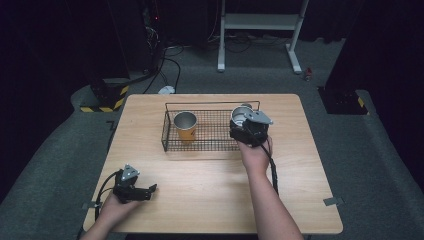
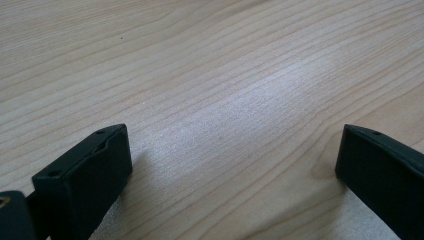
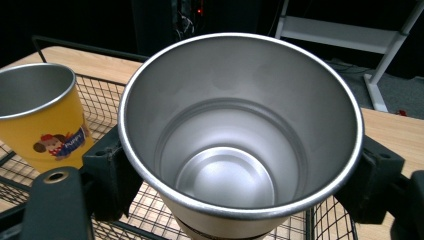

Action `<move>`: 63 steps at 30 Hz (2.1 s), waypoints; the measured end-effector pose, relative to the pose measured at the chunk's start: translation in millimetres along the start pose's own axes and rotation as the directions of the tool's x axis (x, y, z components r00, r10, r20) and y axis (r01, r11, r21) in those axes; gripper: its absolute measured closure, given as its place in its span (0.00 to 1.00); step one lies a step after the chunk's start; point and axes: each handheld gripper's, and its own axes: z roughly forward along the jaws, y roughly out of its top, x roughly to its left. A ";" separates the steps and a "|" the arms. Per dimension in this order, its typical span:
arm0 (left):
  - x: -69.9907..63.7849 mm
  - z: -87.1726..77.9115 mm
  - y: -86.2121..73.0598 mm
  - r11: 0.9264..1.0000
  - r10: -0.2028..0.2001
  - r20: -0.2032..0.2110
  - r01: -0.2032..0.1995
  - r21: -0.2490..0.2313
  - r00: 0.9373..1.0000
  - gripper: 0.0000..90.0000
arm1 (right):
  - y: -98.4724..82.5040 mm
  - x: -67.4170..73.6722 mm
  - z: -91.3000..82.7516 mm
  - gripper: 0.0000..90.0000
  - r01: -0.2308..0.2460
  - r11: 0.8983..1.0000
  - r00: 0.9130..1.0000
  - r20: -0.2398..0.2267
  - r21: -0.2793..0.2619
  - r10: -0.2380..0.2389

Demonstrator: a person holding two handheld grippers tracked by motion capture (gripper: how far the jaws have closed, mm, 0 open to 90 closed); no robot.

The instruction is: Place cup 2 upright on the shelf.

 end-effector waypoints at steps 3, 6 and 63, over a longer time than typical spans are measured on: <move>0.2 0.0 0.1 1.000 0.002 0.000 -0.002 0.000 1.000 0.02 | -0.8 -0.4 4.7 0.21 -0.009 1.000 1.000 0.004 0.005 0.009; 0.1 0.1 0.1 1.000 0.000 0.001 0.000 0.000 1.000 0.02 | -1.8 0.4 9.2 0.21 -0.016 1.000 1.000 0.008 0.018 0.016; 0.0 0.3 0.3 1.000 0.005 0.004 -0.005 -0.003 1.000 0.03 | -19.5 8.2 84.0 0.21 -0.013 0.950 1.000 -0.018 0.312 0.020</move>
